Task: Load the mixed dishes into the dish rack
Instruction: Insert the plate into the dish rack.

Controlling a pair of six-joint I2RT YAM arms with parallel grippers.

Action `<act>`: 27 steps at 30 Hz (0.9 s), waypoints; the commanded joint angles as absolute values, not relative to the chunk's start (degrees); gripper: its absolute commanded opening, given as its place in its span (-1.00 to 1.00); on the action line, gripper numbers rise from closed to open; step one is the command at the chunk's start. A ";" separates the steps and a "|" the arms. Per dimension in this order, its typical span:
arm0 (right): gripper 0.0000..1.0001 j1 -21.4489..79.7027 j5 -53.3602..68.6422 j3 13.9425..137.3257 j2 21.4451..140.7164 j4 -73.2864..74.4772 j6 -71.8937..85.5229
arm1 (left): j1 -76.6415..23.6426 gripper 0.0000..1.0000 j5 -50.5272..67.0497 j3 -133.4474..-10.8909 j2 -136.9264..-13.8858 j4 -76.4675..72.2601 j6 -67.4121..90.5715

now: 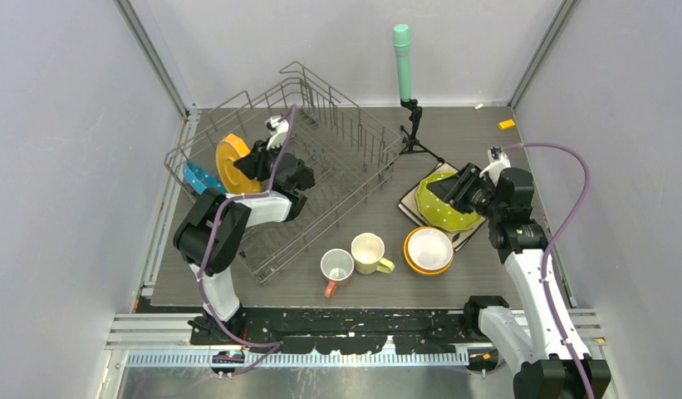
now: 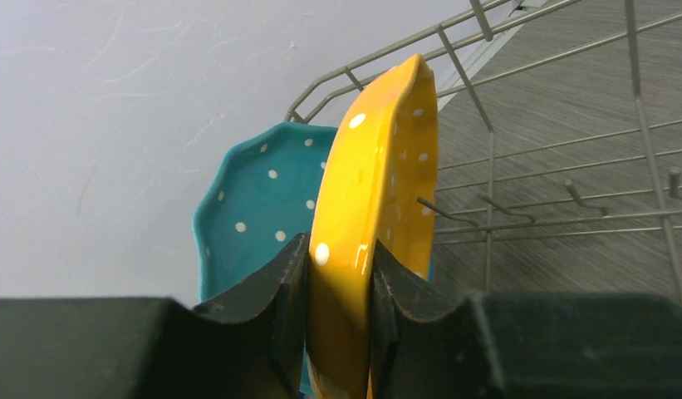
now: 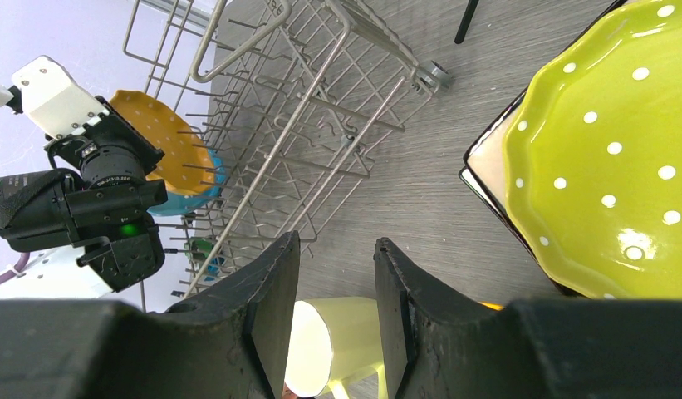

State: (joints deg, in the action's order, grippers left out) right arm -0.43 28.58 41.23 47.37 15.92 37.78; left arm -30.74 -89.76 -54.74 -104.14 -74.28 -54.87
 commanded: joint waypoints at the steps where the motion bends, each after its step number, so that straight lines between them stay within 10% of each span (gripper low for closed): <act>1: -0.13 0.00 28.44 41.23 46.57 13.98 37.10 | -30.84 -0.14 -97.47 -55.73 -102.18 -81.91 -54.93; 27: -0.12 0.00 28.48 41.51 45.75 14.07 37.62 | -38.16 0.49 -96.28 -61.66 -93.95 -81.87 -70.04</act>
State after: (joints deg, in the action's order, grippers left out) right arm -0.43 28.56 40.80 47.13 15.90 37.67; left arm -34.65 -89.69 -58.13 -97.14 -74.78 -63.72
